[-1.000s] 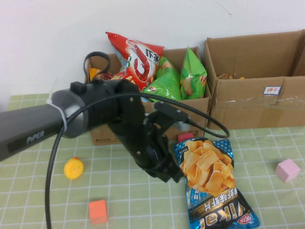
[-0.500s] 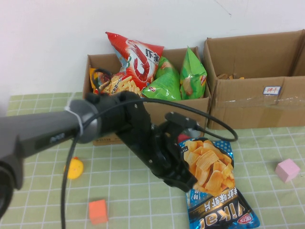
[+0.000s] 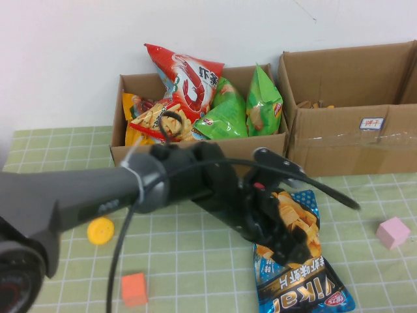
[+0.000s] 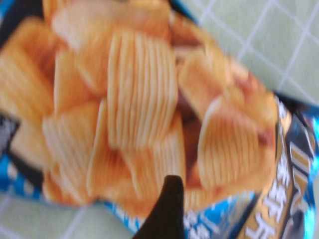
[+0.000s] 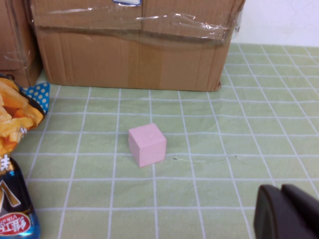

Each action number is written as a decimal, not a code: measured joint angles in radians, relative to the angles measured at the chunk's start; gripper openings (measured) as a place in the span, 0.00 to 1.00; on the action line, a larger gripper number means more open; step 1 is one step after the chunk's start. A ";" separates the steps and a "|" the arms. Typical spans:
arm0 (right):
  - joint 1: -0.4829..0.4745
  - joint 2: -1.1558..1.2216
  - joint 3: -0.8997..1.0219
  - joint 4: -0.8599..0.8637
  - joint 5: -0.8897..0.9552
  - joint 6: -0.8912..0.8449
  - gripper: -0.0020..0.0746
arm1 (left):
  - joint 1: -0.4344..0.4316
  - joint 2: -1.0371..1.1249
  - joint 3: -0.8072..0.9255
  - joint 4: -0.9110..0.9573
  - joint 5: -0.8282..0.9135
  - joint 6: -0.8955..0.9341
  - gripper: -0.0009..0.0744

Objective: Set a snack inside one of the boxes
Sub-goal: Pick up the potato chip

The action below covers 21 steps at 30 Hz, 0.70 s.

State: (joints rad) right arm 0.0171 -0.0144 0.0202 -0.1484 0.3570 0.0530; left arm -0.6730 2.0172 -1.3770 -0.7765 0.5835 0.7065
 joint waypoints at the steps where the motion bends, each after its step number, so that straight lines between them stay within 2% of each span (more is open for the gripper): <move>1: 0.000 0.000 0.000 0.000 0.000 0.000 0.02 | -0.010 0.002 0.000 0.015 -0.015 0.000 0.91; 5: 0.000 0.000 0.000 0.000 0.000 0.000 0.02 | -0.064 0.021 -0.037 0.122 -0.046 -0.039 0.93; 12: 0.000 0.000 0.000 0.000 0.000 0.000 0.02 | -0.117 0.084 -0.145 0.339 -0.029 -0.299 0.93; 17: 0.000 0.000 0.000 0.000 0.000 0.000 0.02 | -0.148 0.148 -0.268 0.492 0.050 -0.512 0.93; 21: 0.000 0.000 0.000 0.000 0.000 0.000 0.02 | -0.168 0.238 -0.411 0.637 0.183 -0.706 0.93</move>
State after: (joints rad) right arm 0.0171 -0.0144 0.0202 -0.1484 0.3570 0.0530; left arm -0.8405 2.2548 -1.7877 -0.1395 0.7664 0.0000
